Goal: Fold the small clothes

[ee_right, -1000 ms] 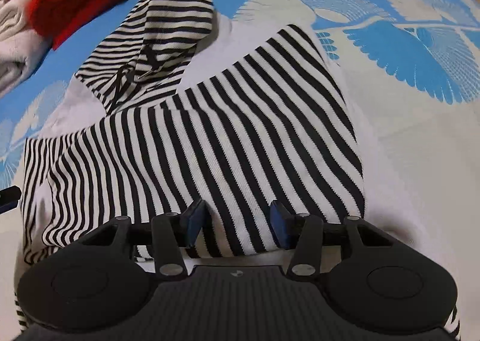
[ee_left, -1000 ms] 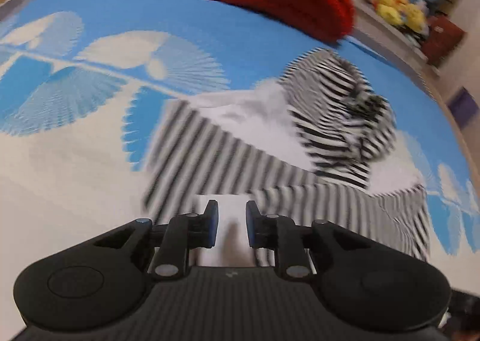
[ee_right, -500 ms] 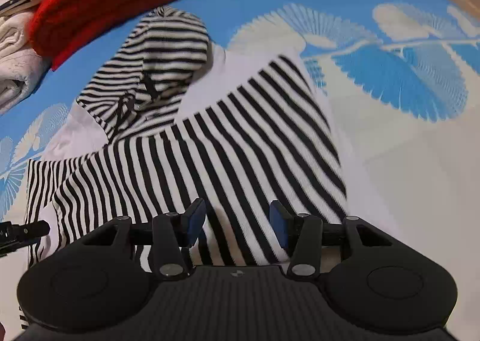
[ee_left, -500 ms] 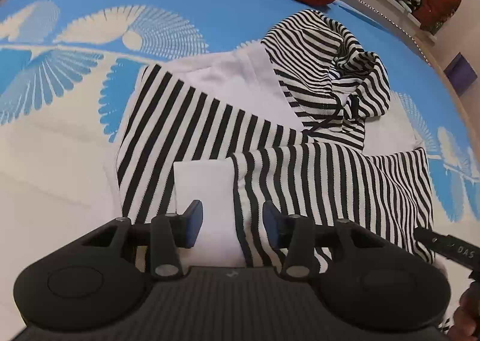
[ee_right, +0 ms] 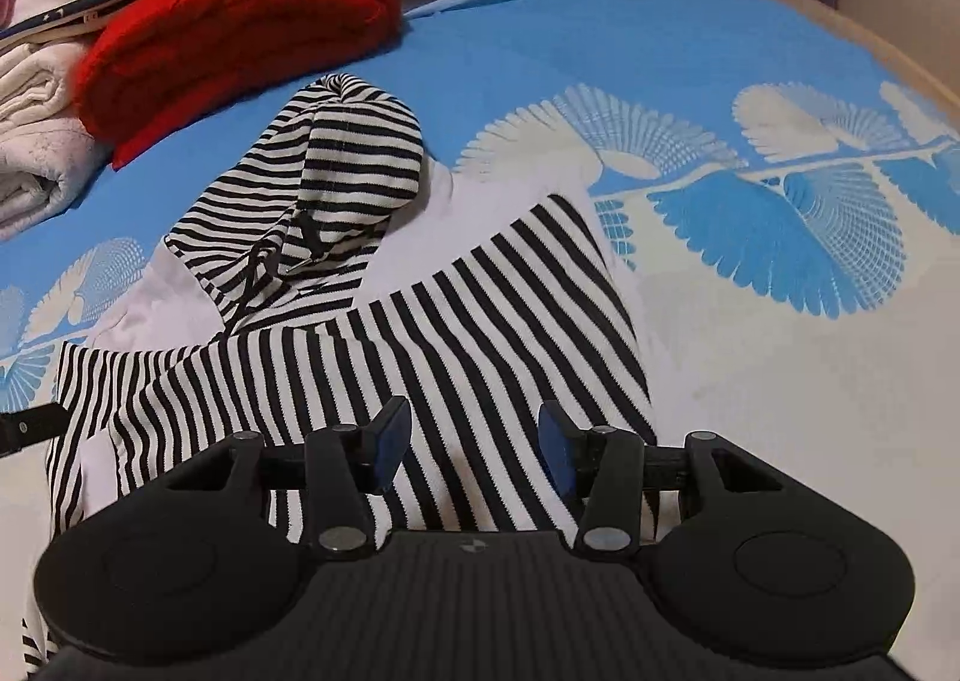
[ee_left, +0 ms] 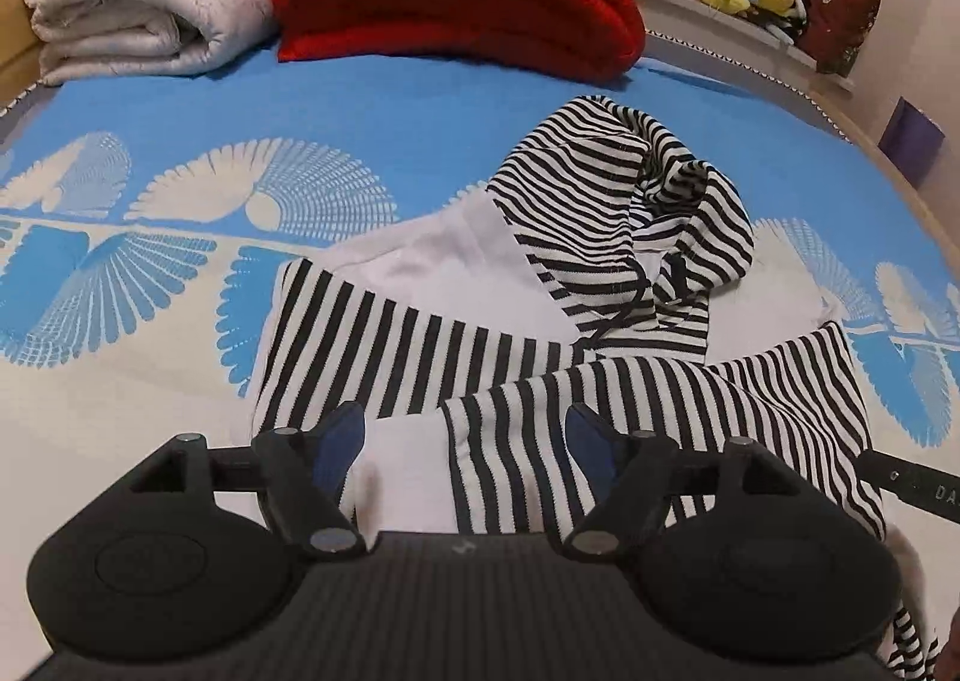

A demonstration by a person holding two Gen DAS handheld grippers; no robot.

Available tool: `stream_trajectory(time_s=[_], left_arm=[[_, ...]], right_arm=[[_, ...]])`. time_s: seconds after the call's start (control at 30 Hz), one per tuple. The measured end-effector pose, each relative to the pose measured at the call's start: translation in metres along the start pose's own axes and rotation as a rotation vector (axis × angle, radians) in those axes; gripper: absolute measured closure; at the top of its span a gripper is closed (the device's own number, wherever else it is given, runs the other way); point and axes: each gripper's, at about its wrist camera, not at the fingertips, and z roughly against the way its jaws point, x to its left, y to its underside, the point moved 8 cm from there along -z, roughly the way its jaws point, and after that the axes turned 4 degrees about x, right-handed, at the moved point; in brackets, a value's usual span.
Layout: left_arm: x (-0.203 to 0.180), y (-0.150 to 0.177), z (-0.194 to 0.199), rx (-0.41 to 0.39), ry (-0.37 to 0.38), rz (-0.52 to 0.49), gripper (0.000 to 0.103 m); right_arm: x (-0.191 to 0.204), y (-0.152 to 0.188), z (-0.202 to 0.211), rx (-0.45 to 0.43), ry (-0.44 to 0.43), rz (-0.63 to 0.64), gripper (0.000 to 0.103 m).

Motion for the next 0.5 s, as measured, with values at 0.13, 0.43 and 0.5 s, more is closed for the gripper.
stream_trajectory(time_s=[0.13,0.43,0.5], left_arm=[[-0.006,-0.003,0.006,-0.013,-0.018,-0.006,0.024],[-0.01,-0.009,0.017,-0.066,-0.049,0.016,0.022],[-0.009,-0.013,0.022,-0.102,-0.041,0.04,0.02]], right_arm=[[-0.006,-0.001,0.008,-0.016,0.054,0.025,0.058],[-0.024,-0.002,0.026,-0.049,0.083,0.044,0.057],[-0.028,-0.002,0.027,-0.049,0.07,0.038,0.057]])
